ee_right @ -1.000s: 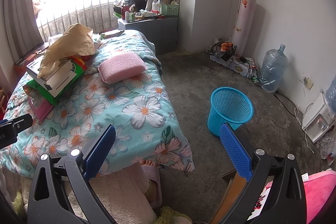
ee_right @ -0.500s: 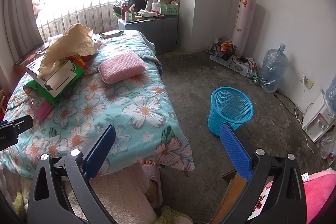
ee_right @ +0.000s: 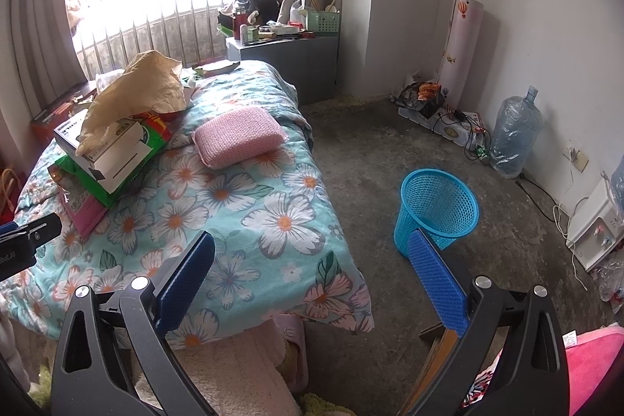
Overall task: Collect trash
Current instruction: 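Grasp the tan paper bag with the left gripper while the right gripper grasps the pink knitted pad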
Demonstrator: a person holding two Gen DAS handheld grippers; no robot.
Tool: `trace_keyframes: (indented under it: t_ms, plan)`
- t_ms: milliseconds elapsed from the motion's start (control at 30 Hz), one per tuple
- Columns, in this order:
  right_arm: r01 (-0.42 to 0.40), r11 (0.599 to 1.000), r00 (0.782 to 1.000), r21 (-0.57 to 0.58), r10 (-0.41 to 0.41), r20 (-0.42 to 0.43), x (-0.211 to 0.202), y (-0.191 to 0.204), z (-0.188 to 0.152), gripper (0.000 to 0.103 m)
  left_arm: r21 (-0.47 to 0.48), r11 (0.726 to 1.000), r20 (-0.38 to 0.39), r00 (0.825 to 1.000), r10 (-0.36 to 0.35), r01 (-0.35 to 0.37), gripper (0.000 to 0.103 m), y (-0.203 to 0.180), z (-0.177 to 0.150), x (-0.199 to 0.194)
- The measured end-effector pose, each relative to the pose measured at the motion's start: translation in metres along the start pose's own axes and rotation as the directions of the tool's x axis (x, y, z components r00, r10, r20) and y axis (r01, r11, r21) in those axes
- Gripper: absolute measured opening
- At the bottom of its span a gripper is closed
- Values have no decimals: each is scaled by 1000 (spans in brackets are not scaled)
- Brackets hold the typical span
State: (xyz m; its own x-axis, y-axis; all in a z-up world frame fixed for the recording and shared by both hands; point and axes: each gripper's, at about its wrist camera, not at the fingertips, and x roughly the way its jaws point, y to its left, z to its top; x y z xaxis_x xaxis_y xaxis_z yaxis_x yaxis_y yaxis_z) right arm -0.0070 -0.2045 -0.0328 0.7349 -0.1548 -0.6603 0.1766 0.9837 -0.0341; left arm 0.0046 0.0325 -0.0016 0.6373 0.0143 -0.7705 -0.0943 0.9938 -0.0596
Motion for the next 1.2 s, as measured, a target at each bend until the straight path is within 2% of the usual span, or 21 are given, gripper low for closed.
trace_keyframes:
  t_ms: [167, 233, 333, 467, 600, 800, 900, 1067, 1200]
  plan:
    - [-38, 999, 999, -9, 38, 6, 16, 16, 20, 97, 34, 996, 97, 992, -86, 84, 94, 16, 24, -1]
    - [-51, 999, 999, -9, 51, 9, 25, 23, 30, 97, 57, 991, 168, 977, -130, 122, 94, 23, 35, -6]
    - [-89, 996, 996, 11, 89, 11, 39, 30, 44, 97, 109, 978, 253, 947, -200, 177, 94, 29, 55, -10]
    - [-170, 983, 984, 63, 173, -38, 67, 35, 61, 97, 172, 959, 273, 924, -266, 225, 94, 25, 85, -2]
    - [-274, 940, 947, 203, 300, -113, 100, 27, 74, 97, 264, 931, 233, 920, -316, 253, 94, 9, 112, 15]
    - [-357, 830, 865, 429, 467, -183, 150, 11, 80, 96, 364, 904, 169, 938, -302, 225, 94, -22, 142, 52]
    - [-357, 783, 837, 509, 510, -199, 173, 6, 78, 93, 398, 896, 117, 957, -265, 199, 80, -35, 151, 75]
    - [-343, 738, 815, 581, 541, -207, 200, 2, 74, 86, 380, 900, 25, 970, -242, 215, 60, -37, 156, 103]
    - [-351, 720, 816, 599, 549, -182, 208, 0, 77, 80, 353, 910, 2, 972, -234, 219, 45, -31, 156, 111]
